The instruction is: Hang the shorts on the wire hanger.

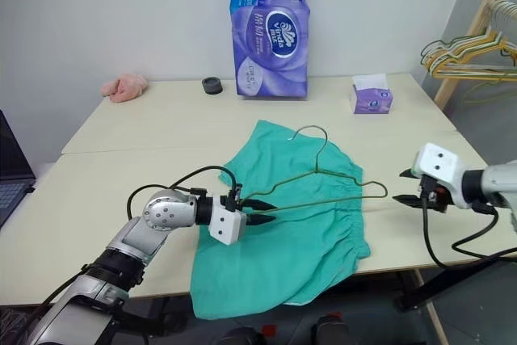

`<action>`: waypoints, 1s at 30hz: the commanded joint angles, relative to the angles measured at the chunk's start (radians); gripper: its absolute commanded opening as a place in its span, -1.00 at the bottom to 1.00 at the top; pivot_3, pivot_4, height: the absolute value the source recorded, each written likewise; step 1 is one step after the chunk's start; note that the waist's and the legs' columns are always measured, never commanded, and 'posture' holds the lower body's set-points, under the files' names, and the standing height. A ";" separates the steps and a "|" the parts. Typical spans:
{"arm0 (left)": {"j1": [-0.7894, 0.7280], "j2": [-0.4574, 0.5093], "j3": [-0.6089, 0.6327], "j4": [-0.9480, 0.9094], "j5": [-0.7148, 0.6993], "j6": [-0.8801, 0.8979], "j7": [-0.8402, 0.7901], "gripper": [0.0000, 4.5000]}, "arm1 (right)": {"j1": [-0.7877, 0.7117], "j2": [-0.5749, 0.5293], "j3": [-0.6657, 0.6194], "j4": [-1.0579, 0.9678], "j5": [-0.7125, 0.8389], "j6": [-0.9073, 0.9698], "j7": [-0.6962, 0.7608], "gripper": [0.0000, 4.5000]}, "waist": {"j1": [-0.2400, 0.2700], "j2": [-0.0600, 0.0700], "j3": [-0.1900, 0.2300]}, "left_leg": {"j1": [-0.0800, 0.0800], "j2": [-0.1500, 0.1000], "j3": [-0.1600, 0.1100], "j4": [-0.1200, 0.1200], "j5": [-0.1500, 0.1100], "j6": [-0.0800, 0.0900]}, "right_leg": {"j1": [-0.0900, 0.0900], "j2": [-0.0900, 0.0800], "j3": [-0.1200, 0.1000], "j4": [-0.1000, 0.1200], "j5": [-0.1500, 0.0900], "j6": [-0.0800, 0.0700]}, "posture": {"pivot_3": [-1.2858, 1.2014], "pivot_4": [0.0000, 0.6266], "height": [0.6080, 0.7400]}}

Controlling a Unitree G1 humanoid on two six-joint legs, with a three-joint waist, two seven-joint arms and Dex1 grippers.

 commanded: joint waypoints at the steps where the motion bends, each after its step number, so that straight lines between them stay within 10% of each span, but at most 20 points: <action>1: -0.018 -0.001 0.006 -0.008 -0.007 -0.022 0.025 -0.76 | -0.070 0.015 0.046 0.002 -0.025 -0.016 0.039 0.25 | 0.000 0.000 0.000 | 0.000 0.000 0.000 0.000 0.000 0.000 | 0.000 0.000 0.000 0.000 0.000 0.000 | -0.09 -0.82 1.00; 7: -0.019 0.002 0.003 -0.006 -0.007 -0.025 0.030 -0.76 | -0.133 0.053 0.129 0.038 -0.073 -0.027 0.087 0.25 | 0.001 0.000 0.000 | 0.000 0.000 0.000 0.000 0.000 0.000 | 0.000 0.000 -0.001 0.000 0.000 0.000 | -0.08 -0.82 1.00; 16: -0.027 0.004 -0.003 0.002 -0.003 -0.031 0.030 -0.76 | -0.177 0.078 0.175 0.046 -0.119 -0.033 0.131 -1.00 | 0.000 0.000 0.000 | 0.000 0.000 -0.001 0.000 0.000 0.000 | -0.001 -0.001 -0.001 0.000 0.000 0.000 | -0.09 -0.81 1.00; 28: -0.018 -0.006 -0.009 0.005 -0.069 0.014 -0.007 -0.76 | -0.182 0.082 0.173 0.023 -0.125 -0.029 0.163 -1.00 | 0.000 0.001 0.000 | 0.000 0.000 -0.002 0.000 0.000 0.000 | -0.001 -0.001 -0.001 0.001 0.000 0.000 | -0.09 -0.81 1.00; 30: -0.010 -0.006 -0.009 -0.016 -0.122 0.059 -0.048 -0.44 | -0.180 0.077 0.168 0.027 -0.127 -0.039 0.163 -1.00 | -0.001 0.001 0.000 | 0.000 0.000 -0.002 0.000 0.000 0.000 | -0.001 -0.001 -0.001 0.001 0.000 0.000 | -0.09 -0.81 1.00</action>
